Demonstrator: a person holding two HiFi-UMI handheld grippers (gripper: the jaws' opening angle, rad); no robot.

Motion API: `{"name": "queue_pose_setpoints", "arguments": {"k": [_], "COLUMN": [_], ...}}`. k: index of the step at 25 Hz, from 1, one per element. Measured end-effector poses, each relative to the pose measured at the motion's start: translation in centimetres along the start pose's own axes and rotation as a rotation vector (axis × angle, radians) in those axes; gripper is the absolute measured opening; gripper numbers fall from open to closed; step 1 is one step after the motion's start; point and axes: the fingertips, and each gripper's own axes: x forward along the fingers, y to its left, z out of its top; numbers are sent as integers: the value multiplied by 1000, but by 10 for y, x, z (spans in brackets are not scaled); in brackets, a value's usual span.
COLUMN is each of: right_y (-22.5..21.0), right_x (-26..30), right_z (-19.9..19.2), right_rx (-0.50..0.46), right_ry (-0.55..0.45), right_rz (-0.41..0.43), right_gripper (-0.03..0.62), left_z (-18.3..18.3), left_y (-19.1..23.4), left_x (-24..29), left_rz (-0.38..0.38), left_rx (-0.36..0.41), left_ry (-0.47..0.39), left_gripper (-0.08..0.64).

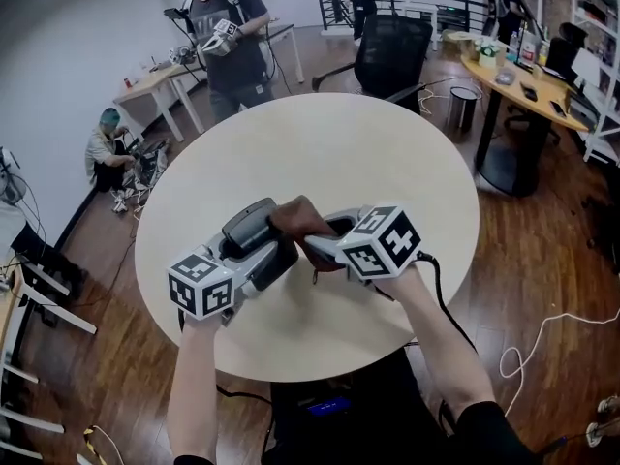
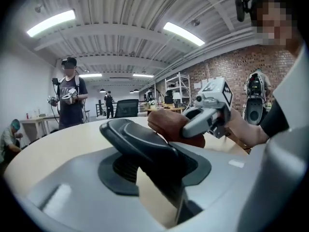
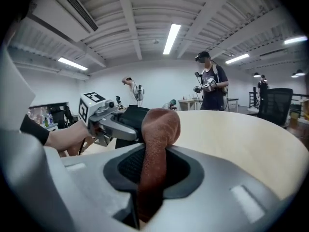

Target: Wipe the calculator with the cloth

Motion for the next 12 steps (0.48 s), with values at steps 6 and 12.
{"name": "queue_pose_setpoints", "arguments": {"k": [6,12], "right_y": [11,-12], "right_x": [16,-1], "right_z": [6,-12], "right_rx": [-10,49], "right_ry": [-5,2], "right_rz": [23,-22], "right_gripper": [86,86], "left_z": [18,29], "left_y": [-3,-34], "left_x": [1,25], "left_rz": [-86,-178], "left_rx": [-268,-388], "left_ry": [-81,-111], "left_gripper": [172,222]}}
